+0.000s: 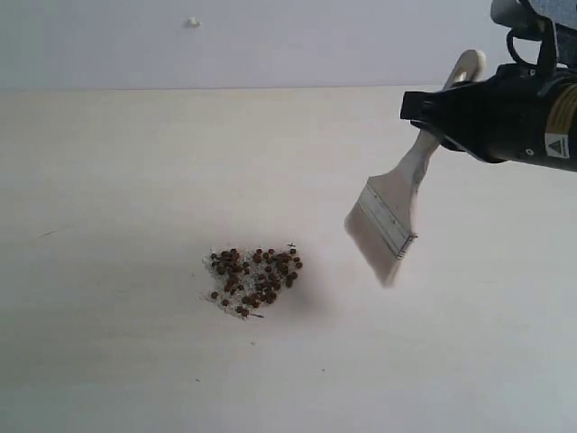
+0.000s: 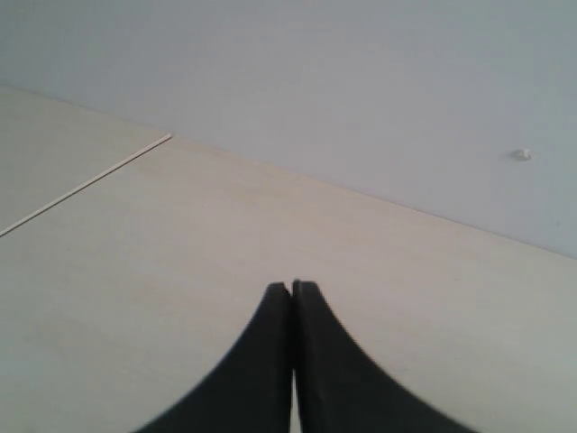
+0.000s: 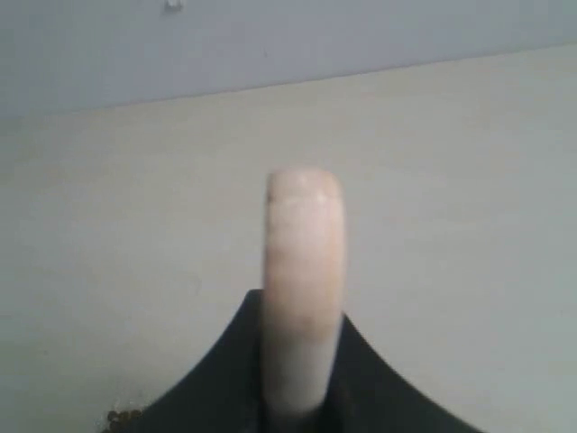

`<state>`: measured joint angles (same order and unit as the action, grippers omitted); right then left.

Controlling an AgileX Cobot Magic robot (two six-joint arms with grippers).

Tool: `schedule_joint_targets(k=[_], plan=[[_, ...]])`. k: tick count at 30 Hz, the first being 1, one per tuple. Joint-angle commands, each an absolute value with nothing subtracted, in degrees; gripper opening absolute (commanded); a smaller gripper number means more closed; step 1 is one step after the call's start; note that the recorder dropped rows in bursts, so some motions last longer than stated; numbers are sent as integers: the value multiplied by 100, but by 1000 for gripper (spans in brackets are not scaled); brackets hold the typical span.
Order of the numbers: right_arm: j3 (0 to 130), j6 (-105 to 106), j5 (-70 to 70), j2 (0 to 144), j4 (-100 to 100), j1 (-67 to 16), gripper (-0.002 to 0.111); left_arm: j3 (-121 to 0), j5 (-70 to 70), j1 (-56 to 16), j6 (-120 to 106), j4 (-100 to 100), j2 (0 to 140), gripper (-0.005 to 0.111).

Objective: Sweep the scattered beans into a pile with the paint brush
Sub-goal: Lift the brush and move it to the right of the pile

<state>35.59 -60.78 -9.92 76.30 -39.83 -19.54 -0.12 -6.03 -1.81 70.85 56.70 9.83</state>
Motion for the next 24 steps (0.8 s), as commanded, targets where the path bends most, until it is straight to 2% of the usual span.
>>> schedule_joint_targets(k=[1, 7, 10, 13, 18, 24], plan=[[3661, -4615, -1012, 7507, -2689, -2002, 0, 0, -638, -173, 7065, 5627, 942, 0], [4278, -2567, -49, 7102, -2113, -2002, 0, 0, -638, -173, 7065, 5627, 942, 0], [4057, -2563, -652, 6998, -2014, -2002, 0, 0, -638, -173, 7065, 5627, 942, 0], [3671, -2179, -1492, 7039, -1074, -2002, 0, 0, -638, -173, 7065, 5627, 942, 0], [2826, -279, -2535, 7075, 1647, -2013, 0, 0, -638, -173, 7065, 5627, 942, 0], [2340, -263, -3059, 7075, 1799, -2518, 0, 0, -638, -173, 7065, 5627, 942, 0]])
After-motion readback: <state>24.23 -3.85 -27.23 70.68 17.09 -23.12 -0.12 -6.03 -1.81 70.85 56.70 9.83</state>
